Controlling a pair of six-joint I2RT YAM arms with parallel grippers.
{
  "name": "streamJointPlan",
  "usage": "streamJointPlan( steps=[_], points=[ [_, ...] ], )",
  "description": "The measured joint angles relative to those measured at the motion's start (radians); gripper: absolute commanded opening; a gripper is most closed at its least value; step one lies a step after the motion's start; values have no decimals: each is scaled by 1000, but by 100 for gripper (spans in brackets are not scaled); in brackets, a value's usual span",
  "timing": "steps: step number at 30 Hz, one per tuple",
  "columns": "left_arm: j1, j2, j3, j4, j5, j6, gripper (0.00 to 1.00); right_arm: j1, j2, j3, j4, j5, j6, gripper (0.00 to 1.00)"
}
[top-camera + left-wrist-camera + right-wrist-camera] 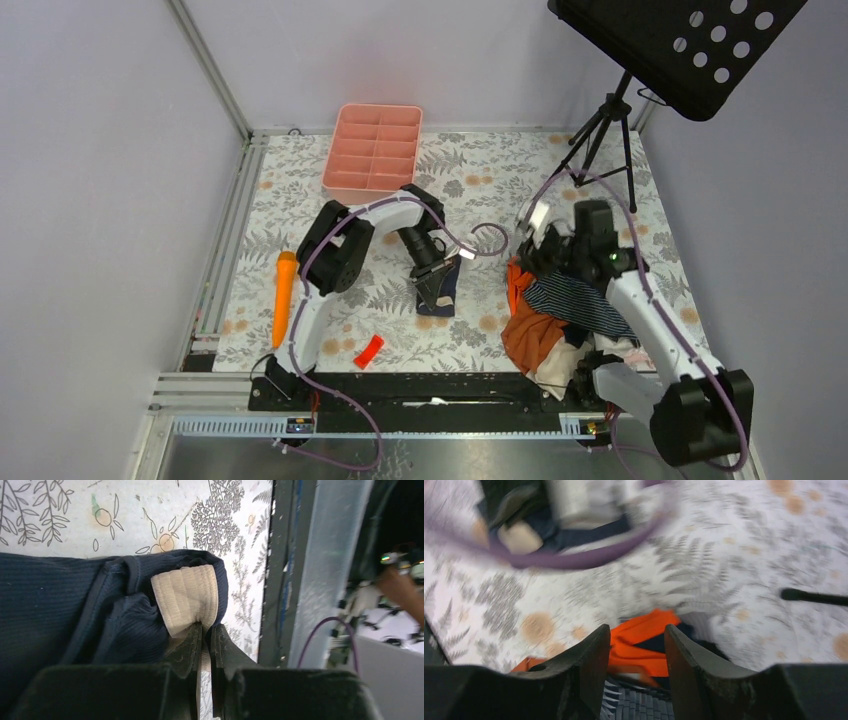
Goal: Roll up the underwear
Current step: Roll the underwear to the center of the board.
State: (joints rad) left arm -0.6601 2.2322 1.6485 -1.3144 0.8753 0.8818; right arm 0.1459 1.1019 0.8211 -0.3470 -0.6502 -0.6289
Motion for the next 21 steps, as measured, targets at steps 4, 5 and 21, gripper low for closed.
streamJointPlan(
  steps=[4, 5, 21],
  points=[
    [32, 97, 72, -98, 84, -15, 0, 166, -114, -166, -38, 40, -164, 44],
    [40, 119, 92, -119, 102, -21, 0, 210, -131, -195, -48, 48, -196, 43],
    [72, 278, 243, -248, 201, -105, 0, 637, 227, -211, 271, 172, -235, 59]
  ],
)
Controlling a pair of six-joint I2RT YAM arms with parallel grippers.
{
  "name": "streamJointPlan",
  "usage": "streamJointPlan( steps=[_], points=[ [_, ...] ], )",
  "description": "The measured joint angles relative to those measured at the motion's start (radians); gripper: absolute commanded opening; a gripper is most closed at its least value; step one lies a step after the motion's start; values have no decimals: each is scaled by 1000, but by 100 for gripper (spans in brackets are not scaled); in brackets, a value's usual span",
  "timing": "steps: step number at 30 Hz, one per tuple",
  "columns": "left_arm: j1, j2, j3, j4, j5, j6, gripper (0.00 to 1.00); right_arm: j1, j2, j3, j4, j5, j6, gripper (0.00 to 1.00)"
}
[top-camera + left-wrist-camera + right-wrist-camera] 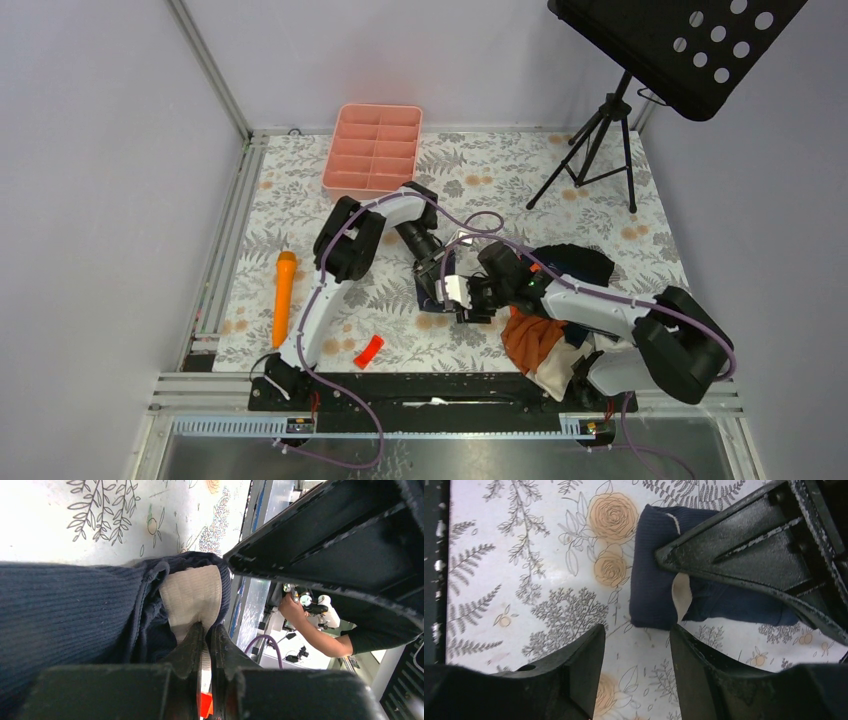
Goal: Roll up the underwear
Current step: Roll the underwear to the center of the board.
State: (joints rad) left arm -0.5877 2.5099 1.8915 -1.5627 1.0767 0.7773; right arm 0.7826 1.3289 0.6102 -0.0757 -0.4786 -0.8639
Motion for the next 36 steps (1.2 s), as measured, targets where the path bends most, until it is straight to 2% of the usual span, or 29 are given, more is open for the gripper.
streamJointPlan(
  steps=[7, 14, 16, 18, 21, 24, 29, 33, 36],
  points=[
    [1, 0, 0, 0, 0, 0, 0, 29, 68, 0, 135, 12, -16, 61],
    [6, 0, 0, 0, 0, -1, 0, 41, 160, 34, 159, -13, -38, 58],
    [8, 0, 0, 0, 1, -1, 0, 42, 184, 42, 161, -13, -50, 53],
    [9, 0, 0, 0, 1, -2, 1, 42, 200, 53, 161, -13, -60, 41],
    [13, 0, 0, -1, 0, -8, 18, 42, 220, 82, 145, -13, -66, 17],
    [26, 0, 14, 5, -10, -32, 31, 42, 239, 116, 106, -15, -62, 3],
    [109, -28, 72, 121, -78, -107, 41, 41, 286, 205, -1, -55, -4, 0],
    [241, -161, 65, 260, -151, -201, 42, 11, 330, 270, -96, -146, 77, 0],
    [374, -322, -9, 393, -169, -245, 44, -30, 404, 369, -208, -226, 132, 1]
  ],
)
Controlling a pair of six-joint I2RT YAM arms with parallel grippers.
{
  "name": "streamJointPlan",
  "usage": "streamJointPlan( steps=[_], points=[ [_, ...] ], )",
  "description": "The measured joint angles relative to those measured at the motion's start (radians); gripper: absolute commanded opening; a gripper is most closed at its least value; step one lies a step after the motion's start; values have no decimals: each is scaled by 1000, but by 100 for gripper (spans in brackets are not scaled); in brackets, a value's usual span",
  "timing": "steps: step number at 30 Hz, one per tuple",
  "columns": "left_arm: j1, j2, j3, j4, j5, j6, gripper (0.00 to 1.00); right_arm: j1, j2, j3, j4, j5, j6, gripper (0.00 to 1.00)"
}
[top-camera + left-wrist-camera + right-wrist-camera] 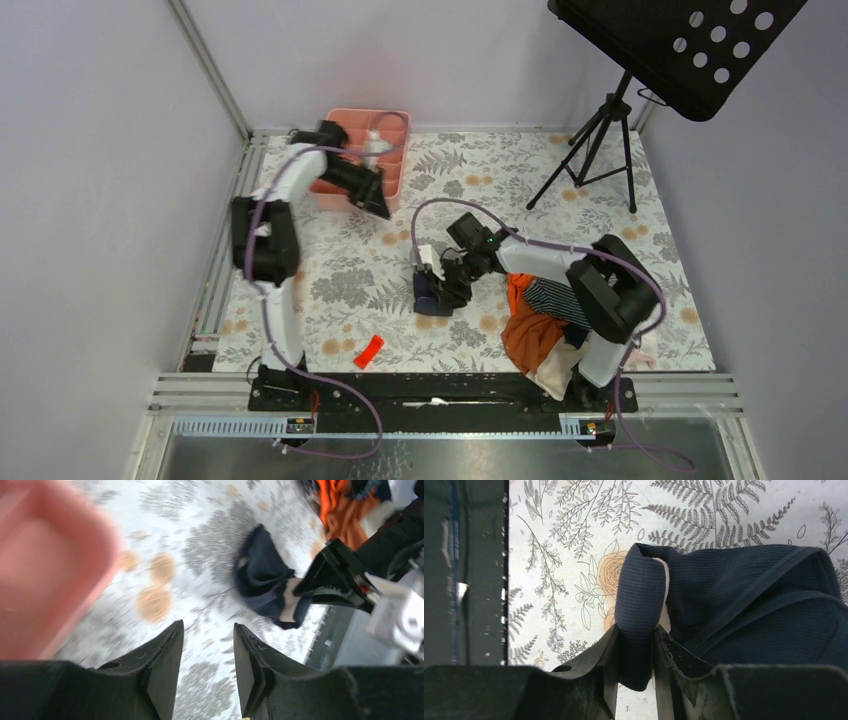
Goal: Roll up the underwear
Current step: Roll the underwear to the center of the board.
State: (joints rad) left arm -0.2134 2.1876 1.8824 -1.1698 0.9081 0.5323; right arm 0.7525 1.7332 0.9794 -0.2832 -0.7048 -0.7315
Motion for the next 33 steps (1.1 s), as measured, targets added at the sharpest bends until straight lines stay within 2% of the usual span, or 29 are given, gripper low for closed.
streamJointPlan(
  steps=[3, 7, 14, 20, 24, 27, 33],
  points=[
    [135, -232, -191, 158, -20, -20, 44, -36, 84, 97, -97, -68, 52, 2],
    [140, -423, -354, 216, -30, 13, 44, -81, 214, 233, -230, -150, 114, 3],
    [-44, -671, -713, 324, -90, 145, 51, -178, 409, 405, -378, -286, 224, 6],
    [-332, -908, -904, 450, -257, 302, 57, -195, 438, 431, -410, -308, 250, 9],
    [-494, -913, -998, 612, -389, 374, 57, -199, 451, 439, -420, -323, 254, 10],
    [-589, -856, -1046, 712, -476, 422, 57, -208, 478, 452, -438, -357, 259, 10],
    [-646, -715, -1054, 864, -584, 467, 57, -227, 497, 424, -401, -420, 306, 10]
  ],
)
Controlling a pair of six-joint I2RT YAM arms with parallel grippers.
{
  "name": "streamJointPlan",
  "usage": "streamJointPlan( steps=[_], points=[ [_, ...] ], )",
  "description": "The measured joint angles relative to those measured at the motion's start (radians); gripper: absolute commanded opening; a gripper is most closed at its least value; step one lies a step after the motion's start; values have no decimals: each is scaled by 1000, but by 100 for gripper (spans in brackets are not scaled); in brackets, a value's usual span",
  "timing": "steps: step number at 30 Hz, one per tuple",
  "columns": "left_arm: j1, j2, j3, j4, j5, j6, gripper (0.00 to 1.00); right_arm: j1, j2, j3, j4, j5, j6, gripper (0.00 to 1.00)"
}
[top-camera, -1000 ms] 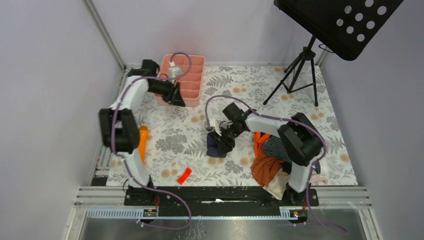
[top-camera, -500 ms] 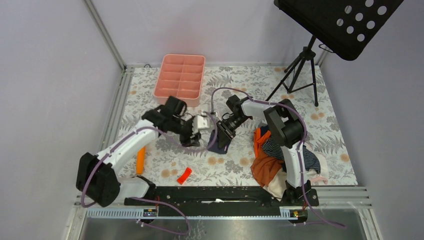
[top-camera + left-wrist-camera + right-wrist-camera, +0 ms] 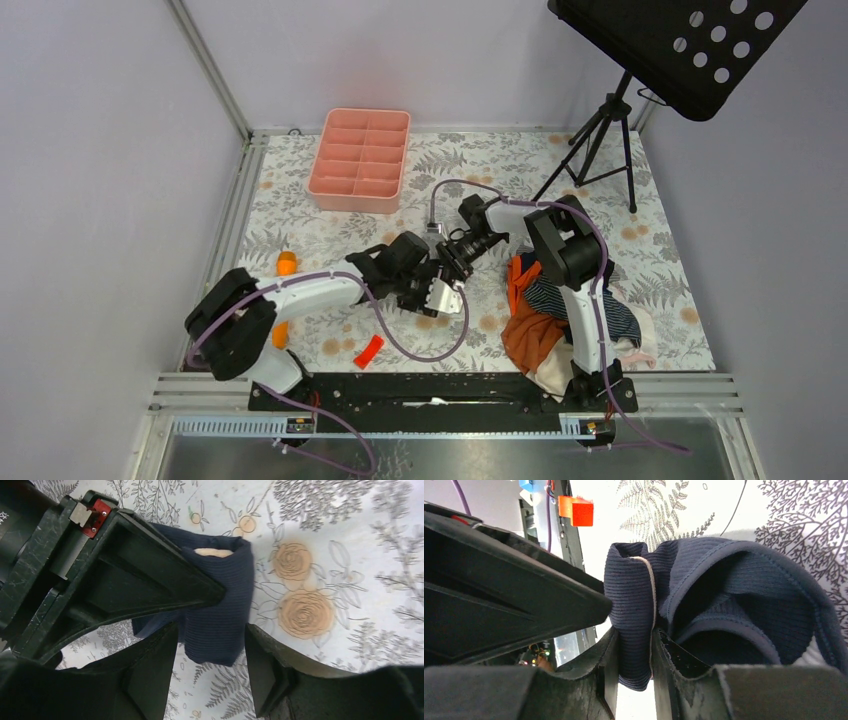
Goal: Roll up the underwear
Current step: Roll the underwear to the center of the board.
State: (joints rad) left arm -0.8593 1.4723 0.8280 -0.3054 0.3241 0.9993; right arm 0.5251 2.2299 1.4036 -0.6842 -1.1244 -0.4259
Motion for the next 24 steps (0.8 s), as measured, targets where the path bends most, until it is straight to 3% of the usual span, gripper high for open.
streamJointPlan(
  steps=[7, 11, 12, 15, 20, 24],
  points=[
    [-8, 76, -16, 82, -50, 68, 56, -5, 0, -28, 43, -29, 45, 11],
    [-14, 121, -9, 69, -47, 86, 24, -5, 0, -28, 47, -28, 53, 15],
    [-15, 129, 4, 57, -47, 85, 17, -5, 0, -29, 46, -28, 55, 18],
    [-13, 158, 64, -18, -35, 84, 9, -6, 0, -29, 39, -26, 55, 31],
    [-6, 249, 224, -208, 10, 85, 4, -15, -17, 0, -47, 29, -26, 50],
    [-4, 306, 314, -315, 25, 74, 4, -67, -42, 85, -180, 116, -131, 57]
  ],
)
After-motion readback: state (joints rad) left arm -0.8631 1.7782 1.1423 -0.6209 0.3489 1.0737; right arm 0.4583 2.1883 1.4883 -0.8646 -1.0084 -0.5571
